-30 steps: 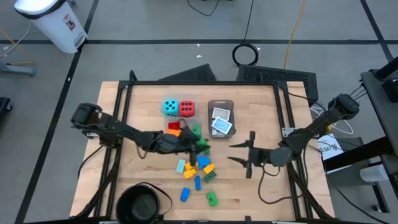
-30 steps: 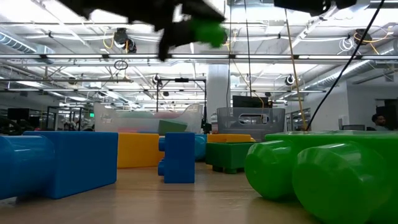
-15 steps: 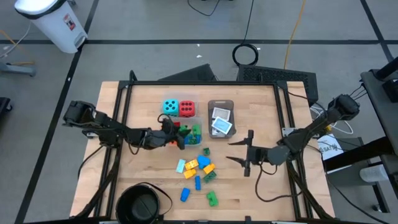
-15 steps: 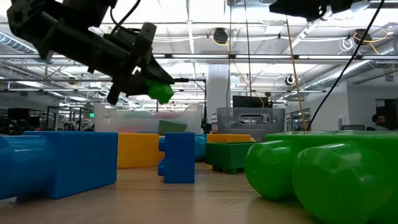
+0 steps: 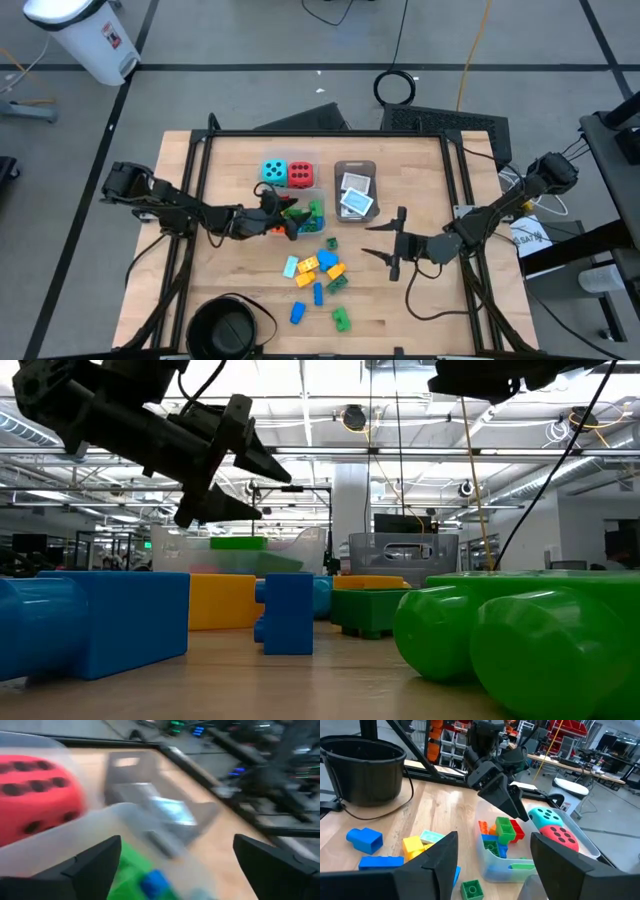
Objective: Pick & Place Toys
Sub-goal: Put the green game piece into the bottom transparent bin
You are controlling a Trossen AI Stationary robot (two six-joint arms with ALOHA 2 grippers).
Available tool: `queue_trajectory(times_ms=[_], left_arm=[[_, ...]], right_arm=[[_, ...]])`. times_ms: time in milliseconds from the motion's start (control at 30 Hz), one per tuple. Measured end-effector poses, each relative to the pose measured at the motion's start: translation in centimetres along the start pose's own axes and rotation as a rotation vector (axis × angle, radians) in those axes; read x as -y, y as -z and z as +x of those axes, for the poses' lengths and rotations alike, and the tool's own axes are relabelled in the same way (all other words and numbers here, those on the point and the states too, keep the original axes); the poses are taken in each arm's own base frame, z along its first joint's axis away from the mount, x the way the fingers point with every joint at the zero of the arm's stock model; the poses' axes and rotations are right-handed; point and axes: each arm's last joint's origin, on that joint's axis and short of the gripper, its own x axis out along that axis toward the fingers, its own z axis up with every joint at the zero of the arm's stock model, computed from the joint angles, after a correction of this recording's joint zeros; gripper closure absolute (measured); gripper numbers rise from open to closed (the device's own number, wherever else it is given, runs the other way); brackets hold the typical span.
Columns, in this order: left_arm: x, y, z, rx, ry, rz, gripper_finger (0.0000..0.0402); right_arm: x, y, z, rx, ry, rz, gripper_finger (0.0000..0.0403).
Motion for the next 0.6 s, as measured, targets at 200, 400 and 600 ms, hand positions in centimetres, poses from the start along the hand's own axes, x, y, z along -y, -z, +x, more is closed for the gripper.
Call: queue_trajectory(times_ms=[200, 400, 600], left_arm=[[2.3, -3.3, -2.8, -0.029, 0.32, 0.002, 0.0014], [4.0, -4.1, -5.5, 0.034, 0.421, 0.122, 0.0036], [4.2, -3.8, -5.6, 0.051, 0.387, 0.154, 0.0048]], right_arm=[[-0.3, 0.4, 0.4, -0.016, 0.0, 0.013, 0.0182], [-1.2, 1.8, 2.8, -0.017, -0.096, 0.093, 0.019], [-1.7, 4.7, 7.6, -0.092, -0.187, 0.175, 0.0209]])
